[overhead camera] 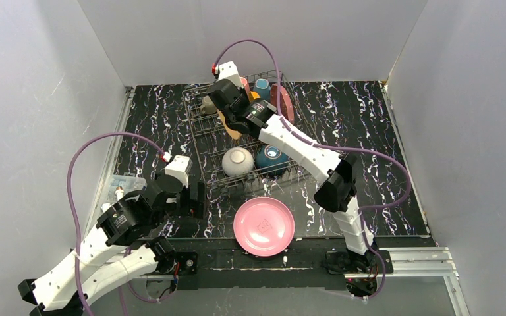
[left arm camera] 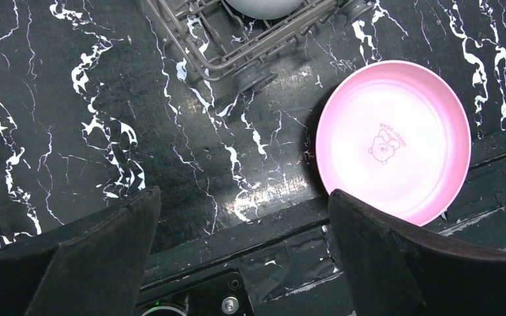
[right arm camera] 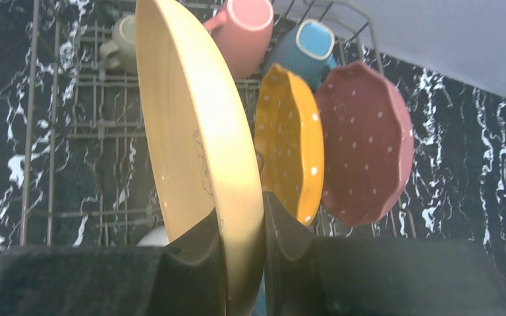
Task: Load the mixed dishes into the dish rack
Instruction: Insert the plate into the dish rack.
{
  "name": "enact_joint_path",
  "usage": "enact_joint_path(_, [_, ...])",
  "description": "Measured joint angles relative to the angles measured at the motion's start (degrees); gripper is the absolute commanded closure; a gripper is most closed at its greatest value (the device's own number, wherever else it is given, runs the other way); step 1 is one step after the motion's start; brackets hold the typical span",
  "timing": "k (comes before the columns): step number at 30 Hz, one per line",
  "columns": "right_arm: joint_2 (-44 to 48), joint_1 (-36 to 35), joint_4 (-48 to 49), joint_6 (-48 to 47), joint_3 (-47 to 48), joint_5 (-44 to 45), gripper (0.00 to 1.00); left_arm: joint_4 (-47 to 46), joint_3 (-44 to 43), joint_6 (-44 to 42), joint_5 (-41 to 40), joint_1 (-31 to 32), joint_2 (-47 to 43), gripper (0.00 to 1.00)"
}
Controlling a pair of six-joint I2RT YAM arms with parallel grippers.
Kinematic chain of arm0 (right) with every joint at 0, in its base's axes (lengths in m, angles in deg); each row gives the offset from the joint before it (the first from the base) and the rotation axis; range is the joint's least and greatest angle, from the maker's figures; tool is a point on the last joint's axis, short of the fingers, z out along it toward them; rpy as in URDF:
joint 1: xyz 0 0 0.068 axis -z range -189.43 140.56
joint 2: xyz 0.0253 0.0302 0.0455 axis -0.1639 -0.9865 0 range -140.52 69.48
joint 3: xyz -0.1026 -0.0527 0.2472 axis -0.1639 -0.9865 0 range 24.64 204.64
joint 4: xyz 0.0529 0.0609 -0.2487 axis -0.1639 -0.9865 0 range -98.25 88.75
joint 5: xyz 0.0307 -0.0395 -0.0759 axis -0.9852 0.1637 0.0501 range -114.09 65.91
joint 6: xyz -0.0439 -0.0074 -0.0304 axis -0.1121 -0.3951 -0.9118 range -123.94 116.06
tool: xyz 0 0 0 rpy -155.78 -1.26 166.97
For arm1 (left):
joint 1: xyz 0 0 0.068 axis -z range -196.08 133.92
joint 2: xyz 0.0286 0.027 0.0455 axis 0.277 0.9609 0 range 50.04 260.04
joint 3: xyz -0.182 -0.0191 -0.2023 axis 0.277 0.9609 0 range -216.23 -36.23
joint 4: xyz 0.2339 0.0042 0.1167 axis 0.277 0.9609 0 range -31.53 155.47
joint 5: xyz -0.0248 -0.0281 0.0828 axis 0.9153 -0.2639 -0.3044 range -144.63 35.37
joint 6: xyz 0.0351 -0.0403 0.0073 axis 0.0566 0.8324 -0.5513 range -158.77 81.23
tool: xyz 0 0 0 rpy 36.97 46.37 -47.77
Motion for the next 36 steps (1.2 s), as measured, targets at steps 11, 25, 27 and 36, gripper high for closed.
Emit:
enact_joint_path(11, [-7.15,0.11,6.73,-3.56,0.13,5.22,0.99,-1.09,0.72,-0.24,-1.11,0.0,-0.98,0.02])
enact_joint_path(25, [-9.16,0.79,8.35,-3.93,0.13,5.42,0.99,-1.2,0.74,-0.22,-2.38,0.0,-2.45,0.02])
enact_joint_path(27, [-9.16,0.9,8.35,-3.93,0.13,5.64,0.99,-1.2,0.74,-0.22,-2.4,0.0,-2.45,0.02])
enact_joint_path(36, [-9.94,1.05,8.31,-3.41,0.42,6.1,0.99,-1.2,0.74,-0.2,-2.62,0.0,-2.45,0.02])
